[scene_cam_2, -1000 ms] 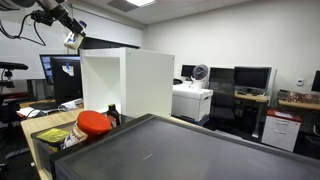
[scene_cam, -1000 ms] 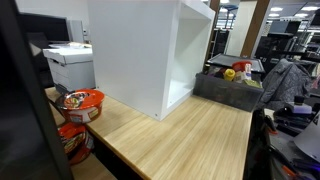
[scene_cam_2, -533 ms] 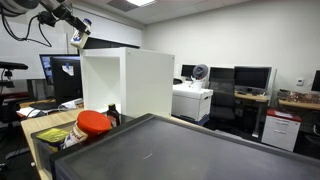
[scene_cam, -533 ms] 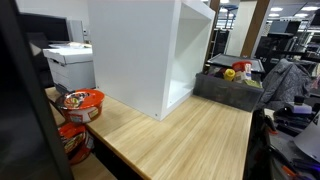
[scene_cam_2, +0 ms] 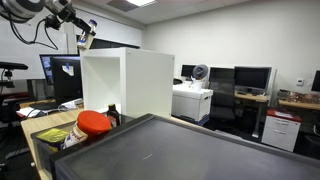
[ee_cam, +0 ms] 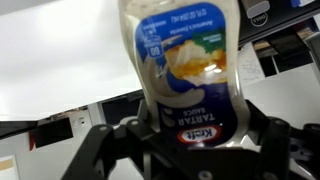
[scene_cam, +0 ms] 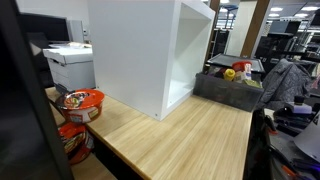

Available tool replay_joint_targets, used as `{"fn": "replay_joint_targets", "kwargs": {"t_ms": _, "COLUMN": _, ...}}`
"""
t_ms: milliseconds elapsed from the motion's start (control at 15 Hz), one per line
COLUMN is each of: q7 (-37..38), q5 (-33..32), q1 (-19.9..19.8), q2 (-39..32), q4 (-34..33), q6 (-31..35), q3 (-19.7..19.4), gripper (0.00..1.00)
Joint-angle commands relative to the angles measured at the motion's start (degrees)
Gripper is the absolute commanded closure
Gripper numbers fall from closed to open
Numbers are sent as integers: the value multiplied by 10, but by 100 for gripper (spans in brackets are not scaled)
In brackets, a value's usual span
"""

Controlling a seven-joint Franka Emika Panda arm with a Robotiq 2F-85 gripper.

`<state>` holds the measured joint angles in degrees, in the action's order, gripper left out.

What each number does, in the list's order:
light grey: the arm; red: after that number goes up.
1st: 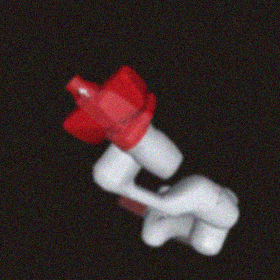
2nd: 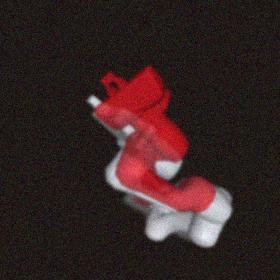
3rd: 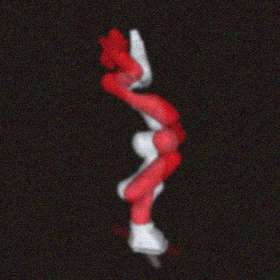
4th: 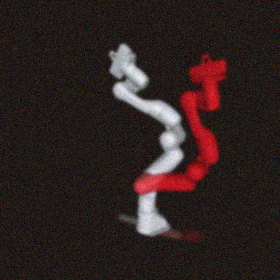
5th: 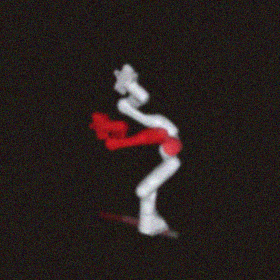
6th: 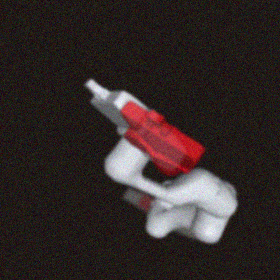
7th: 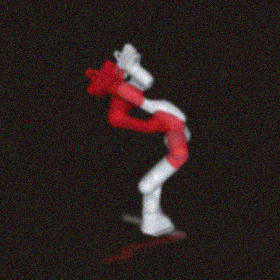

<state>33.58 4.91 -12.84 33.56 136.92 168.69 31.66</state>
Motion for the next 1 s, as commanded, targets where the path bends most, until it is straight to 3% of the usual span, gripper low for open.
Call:
{"fn": "replay_joint_targets", "kwargs": {"t_ms": 0, "q7": 45, "q5": -18, "q1": -48, "q2": 8, "q4": -7, "q6": 23, "q3": 20, "gripper": 38}}
{"fn": "replay_joint_targets", "kwargs": {"t_ms": 400, "q7": 88, "q5": -16, "q1": -110, "q2": 19, "q4": 3, "q6": 54, "q3": 51, "gripper": 38}}
{"fn": "replay_joint_targets", "kwargs": {"t_ms": 933, "q7": 134, "q5": 4, "q1": -222, "q2": 61, "q4": 25, "q6": 137, "q3": 139, "gripper": 38}}
